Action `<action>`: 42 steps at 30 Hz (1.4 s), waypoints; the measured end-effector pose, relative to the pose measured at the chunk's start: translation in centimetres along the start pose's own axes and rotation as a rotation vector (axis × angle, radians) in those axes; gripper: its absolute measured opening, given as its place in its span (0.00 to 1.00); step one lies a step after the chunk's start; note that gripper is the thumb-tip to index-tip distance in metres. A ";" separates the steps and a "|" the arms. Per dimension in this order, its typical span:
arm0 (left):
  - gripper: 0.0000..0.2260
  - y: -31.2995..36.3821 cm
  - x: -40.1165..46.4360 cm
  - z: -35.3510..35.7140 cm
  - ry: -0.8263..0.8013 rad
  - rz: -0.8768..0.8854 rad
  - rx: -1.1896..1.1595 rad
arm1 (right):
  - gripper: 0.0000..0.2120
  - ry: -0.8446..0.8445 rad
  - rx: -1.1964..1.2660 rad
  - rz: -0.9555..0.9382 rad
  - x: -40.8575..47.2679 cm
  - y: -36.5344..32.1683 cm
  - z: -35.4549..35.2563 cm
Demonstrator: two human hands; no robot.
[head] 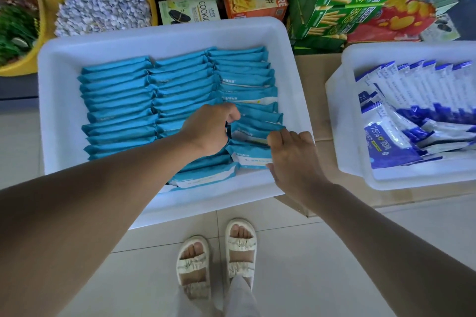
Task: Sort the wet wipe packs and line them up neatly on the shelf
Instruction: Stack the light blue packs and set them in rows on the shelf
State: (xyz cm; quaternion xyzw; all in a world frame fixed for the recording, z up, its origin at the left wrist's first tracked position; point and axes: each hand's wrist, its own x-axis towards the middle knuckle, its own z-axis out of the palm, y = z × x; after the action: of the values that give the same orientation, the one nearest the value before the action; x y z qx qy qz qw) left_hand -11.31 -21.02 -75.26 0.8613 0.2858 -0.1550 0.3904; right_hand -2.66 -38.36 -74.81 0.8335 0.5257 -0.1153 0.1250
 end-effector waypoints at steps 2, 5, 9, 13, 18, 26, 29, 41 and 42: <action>0.22 0.0 0.3 0.1 0.002 0.009 0.017 | 0.25 -0.031 0.011 -0.022 0.4 -0.2 0.1; 0.21 -0.1 0.6 0.0 -0.003 0.007 0.038 | 0.19 -0.065 -0.004 -0.025 1.2 0.0 0.1; 0.20 -0.1 0.8 -0.6 0.021 0.000 0.009 | 0.12 -0.026 0.030 -0.091 1.0 0.5 -1.3; 0.19 -0.2 1.0 -1.3 0.106 -0.034 -0.006 | 0.13 0.041 0.178 0.029 1.0 2.6 -5.0; 0.16 0.2 1.2 -0.6 0.106 -0.008 0.002 | 0.15 0.112 0.353 0.305 2.2 6.6 -6.5; 0.14 2.1 2.0 3.0 0.006 0.137 0.455 | 0.13 0.189 0.641 0.414 2.1 7.8 -5.1; 0.11 2.2 1.5 3.5 0.007 0.164 0.598 | 0.11 0.200 0.701 0.419 1.7 7.6 -4.8; 0.10 1.4 -0.7 2.2 -0.077 0.260 0.578 | 0.12 0.139 0.710 0.421 2.0 7.9 -5.1; 0.11 1.4 -0.5 2.1 -0.080 0.263 0.585 | 0.11 0.134 0.703 0.420 2.1 7.9 -5.1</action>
State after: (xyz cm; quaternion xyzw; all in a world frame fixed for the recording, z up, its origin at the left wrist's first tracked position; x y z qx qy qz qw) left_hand -10.95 -23.60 -75.57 0.9597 0.0999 -0.2127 0.1540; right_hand 5.67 -38.17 -70.00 0.9202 0.2800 -0.2051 -0.1810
